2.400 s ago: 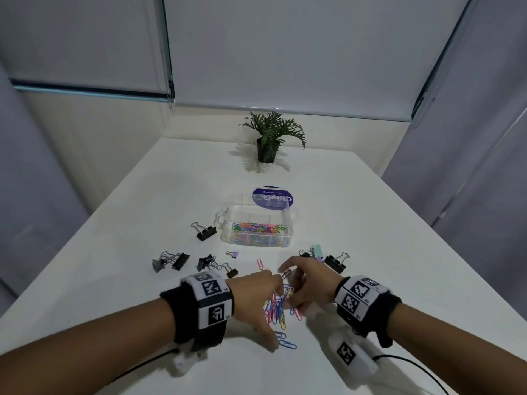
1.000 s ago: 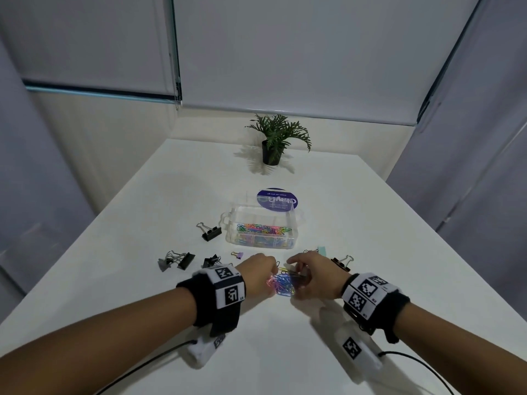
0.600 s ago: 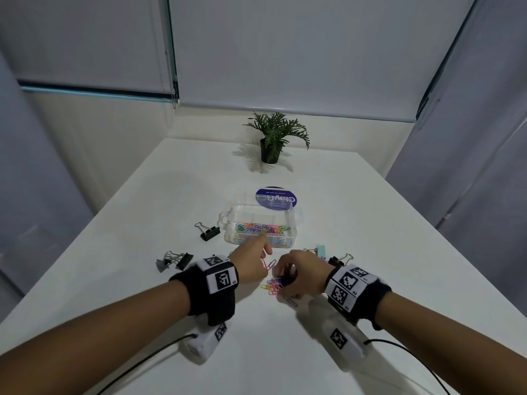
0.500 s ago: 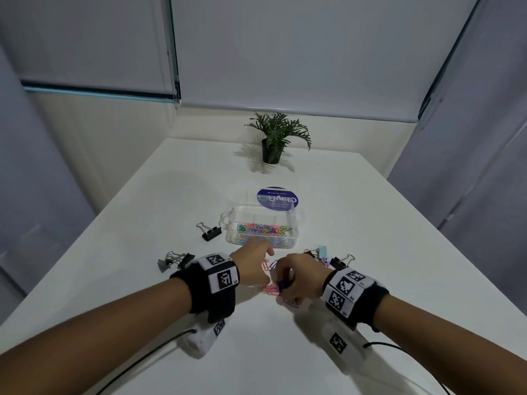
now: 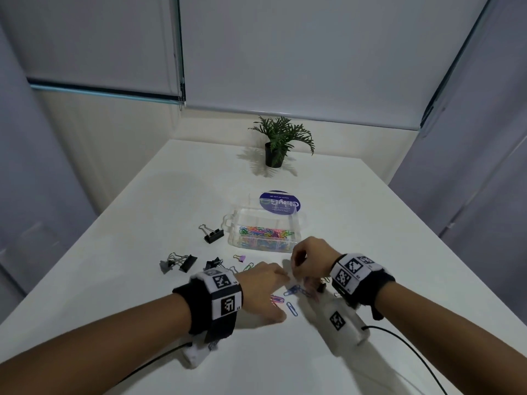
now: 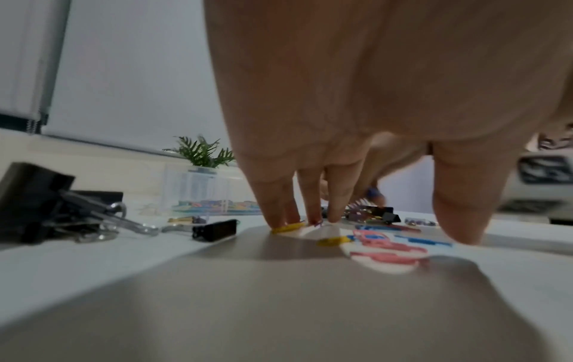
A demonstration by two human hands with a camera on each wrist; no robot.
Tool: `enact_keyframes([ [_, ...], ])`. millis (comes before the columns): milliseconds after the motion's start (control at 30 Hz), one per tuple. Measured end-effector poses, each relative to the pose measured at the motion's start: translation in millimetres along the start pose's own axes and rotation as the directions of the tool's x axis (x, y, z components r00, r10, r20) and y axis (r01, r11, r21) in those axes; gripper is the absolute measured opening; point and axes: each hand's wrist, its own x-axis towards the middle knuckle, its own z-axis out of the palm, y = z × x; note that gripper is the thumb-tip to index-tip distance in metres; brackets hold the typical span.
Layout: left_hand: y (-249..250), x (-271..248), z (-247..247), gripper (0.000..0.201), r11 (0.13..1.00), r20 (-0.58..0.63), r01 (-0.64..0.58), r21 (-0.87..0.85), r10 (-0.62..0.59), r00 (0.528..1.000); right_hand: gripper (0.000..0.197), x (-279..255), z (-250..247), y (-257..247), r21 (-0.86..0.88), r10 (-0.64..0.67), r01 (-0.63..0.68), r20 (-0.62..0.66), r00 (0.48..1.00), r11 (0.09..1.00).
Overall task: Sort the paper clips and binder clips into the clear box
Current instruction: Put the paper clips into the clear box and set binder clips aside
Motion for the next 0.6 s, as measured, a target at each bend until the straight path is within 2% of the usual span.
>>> enact_keyframes([
  [67,0.7,-5.0,5.0,0.069,0.998,-0.017,-0.046,0.035,0.047,0.999,0.026,8.4,-11.2,-1.8,0.083,0.009,-0.006,-0.028,1.0,0.997],
  [167,-0.4,-9.8,11.5,0.044,0.995,-0.089,-0.097,-0.014,0.096,0.991,0.02,24.1,-23.8,-8.2,0.232,0.026,-0.014,-0.051,0.998,0.973],
  [267,-2.1,-11.5,12.6,0.031,0.995,-0.093,-0.103,-0.009,0.101,0.99,0.024,44.6,-29.5,-14.4,0.269,0.052,-0.013,-0.136,0.989,0.963],
  [433,-2.6,-14.0,9.2,0.026,0.991,-0.103,-0.127,0.047,0.131,0.986,0.017,67.1,-26.6,-18.2,0.274,0.062,0.013,-0.264,0.963,0.962],
  [600,-5.3,-12.9,6.5,0.025,0.99,-0.134,-0.137,0.012,0.137,0.981,0.028,53.9,-23.6,-16.7,0.22,-0.034,0.104,-0.301,0.953,0.97],
])
